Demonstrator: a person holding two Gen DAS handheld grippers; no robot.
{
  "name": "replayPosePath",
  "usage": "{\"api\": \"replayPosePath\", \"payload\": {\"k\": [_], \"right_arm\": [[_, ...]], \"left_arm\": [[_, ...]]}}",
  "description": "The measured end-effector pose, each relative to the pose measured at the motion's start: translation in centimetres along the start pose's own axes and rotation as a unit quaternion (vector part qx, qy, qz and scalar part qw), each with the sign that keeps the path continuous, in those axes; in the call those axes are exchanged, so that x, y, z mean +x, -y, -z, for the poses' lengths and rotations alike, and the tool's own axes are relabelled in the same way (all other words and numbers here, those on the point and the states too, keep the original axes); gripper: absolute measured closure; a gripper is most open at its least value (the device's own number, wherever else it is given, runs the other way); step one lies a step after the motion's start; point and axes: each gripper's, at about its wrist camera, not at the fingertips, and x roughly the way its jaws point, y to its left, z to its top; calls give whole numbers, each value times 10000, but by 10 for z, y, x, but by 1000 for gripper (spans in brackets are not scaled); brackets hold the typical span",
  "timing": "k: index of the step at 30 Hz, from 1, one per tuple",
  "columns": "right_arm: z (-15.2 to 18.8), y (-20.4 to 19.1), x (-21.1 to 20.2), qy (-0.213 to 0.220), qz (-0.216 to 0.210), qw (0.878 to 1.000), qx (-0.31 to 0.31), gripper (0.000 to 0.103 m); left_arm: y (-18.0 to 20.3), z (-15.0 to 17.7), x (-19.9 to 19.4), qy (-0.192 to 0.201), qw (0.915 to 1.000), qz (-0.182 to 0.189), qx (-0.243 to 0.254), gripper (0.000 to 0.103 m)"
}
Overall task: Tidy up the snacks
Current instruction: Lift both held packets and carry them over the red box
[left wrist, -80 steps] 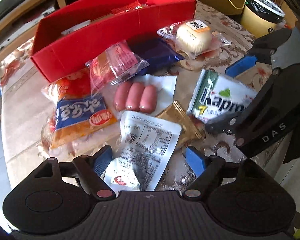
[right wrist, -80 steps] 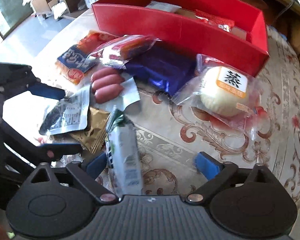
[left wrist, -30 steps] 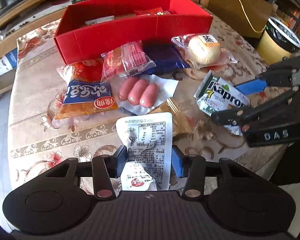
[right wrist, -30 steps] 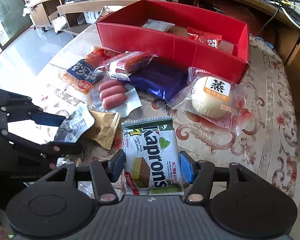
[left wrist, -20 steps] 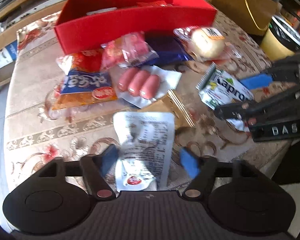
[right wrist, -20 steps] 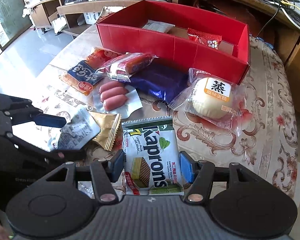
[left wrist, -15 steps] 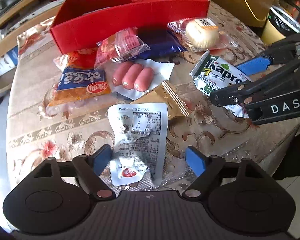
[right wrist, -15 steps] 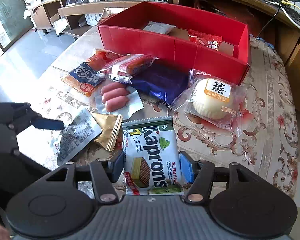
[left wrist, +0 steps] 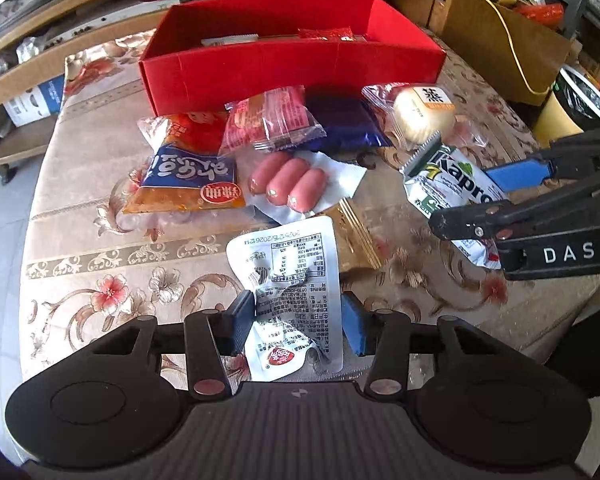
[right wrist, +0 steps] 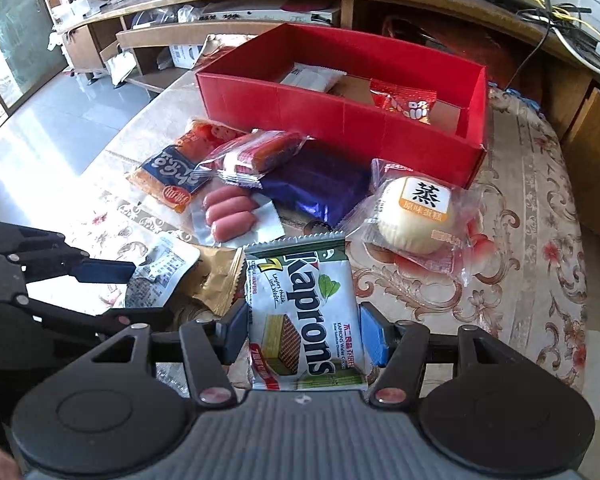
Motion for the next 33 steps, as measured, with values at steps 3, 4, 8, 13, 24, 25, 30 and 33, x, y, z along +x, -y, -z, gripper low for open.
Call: {"api": "replayPosePath", "payload": {"k": [3,4,8,13,24,25,30,33], "right_arm": [[-1,0,1,-2,16,10000,4,40],[-1,-1,1,0,16,10000,-3,40],[-2,0,0,40,0,10000,13,40],[-5,3,-2,106,25,9999,93,40],[-12,8,-7,243,74,9993,260,40],[-14,9,-8,267,85,9992,286,40],[-22,14,-13,406,73,9984,392,40],[-30,17,-16,516,75,9975,468,40]], "left_arm": [[1,-2,-1,91,10000,30,-22,49],[2,-3,-3,133,9999,38,-13,49],[2,-5,-7,255,9996,70,-76,49],[-1,-11,-12,424,9988,39,-224,49],[2,-29,-16,728,9966,24,-396,49],[2,-31,-17,761,9962,32,-419,49],[3,-43,-17,890,9948,42,-488,49],[3,-50,-18,1006,9936,9,-514,49]]}}
